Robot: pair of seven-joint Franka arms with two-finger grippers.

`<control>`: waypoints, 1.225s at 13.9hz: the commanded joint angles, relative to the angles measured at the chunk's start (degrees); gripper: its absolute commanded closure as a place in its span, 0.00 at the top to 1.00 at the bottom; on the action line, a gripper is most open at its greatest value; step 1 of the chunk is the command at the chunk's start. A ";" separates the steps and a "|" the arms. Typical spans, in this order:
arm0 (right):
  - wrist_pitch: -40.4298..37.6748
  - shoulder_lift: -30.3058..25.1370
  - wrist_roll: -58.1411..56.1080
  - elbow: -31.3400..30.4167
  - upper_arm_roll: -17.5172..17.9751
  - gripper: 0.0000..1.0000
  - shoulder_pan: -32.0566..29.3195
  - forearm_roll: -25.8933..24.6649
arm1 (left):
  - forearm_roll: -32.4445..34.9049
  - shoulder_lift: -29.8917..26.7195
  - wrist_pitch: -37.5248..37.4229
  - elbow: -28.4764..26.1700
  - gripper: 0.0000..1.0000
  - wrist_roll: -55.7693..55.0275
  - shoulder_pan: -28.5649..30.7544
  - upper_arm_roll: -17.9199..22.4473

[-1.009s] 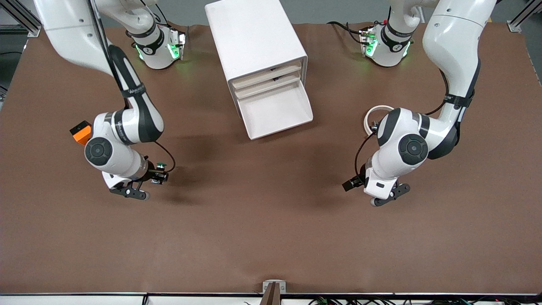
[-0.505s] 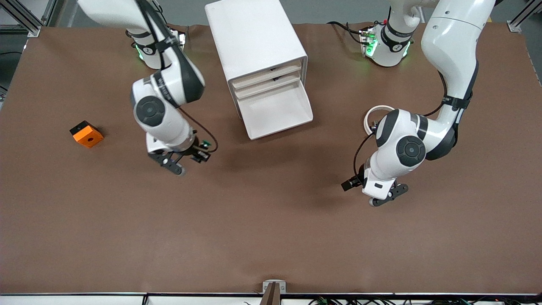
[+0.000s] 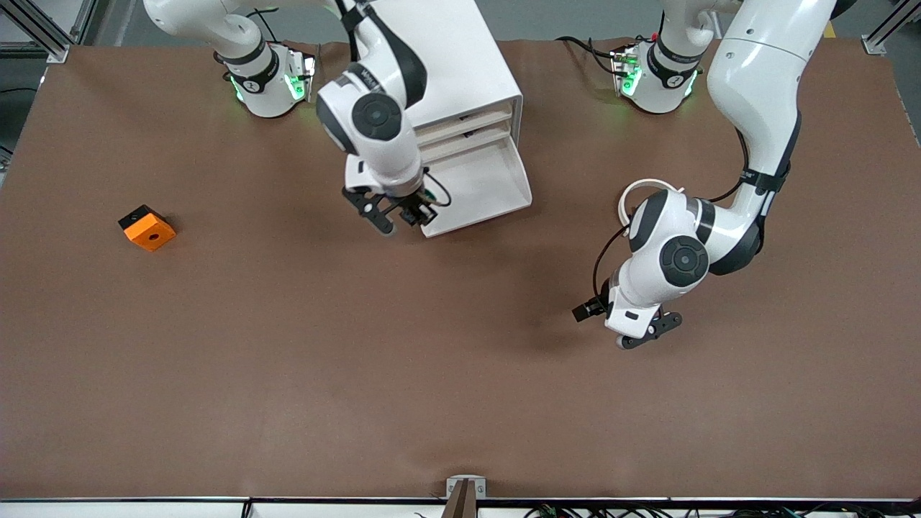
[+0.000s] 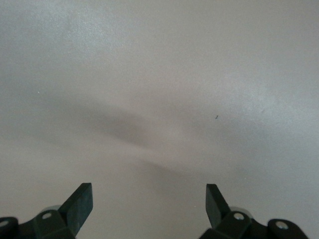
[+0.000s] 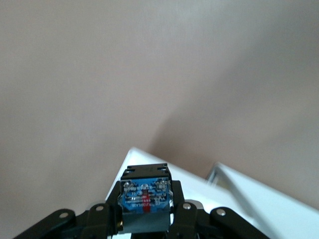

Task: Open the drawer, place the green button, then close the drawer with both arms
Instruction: 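Lower the button into the drawer and open the right gripper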

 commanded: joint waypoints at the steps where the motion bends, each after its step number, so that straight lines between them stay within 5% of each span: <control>1: -1.00 -0.43 7.06 1.16 -0.78 0.00 4.16 0.61 | 4.39 0.60 -1.98 1.06 1.00 -0.87 -0.45 0.33; 5: -0.30 1.85 16.48 3.01 -0.87 0.00 9.53 0.17 | 5.91 1.13 -2.25 1.33 1.00 -1.66 -0.45 0.15; 13: 0.84 13.27 22.64 14.61 -0.87 0.00 11.74 0.26 | 5.91 0.95 -2.43 1.33 1.00 -2.71 -0.54 0.07; 17: 3.75 15.30 23.96 15.58 -0.87 0.00 12.27 0.00 | 5.91 0.95 -2.43 1.24 1.00 -2.81 -0.80 0.07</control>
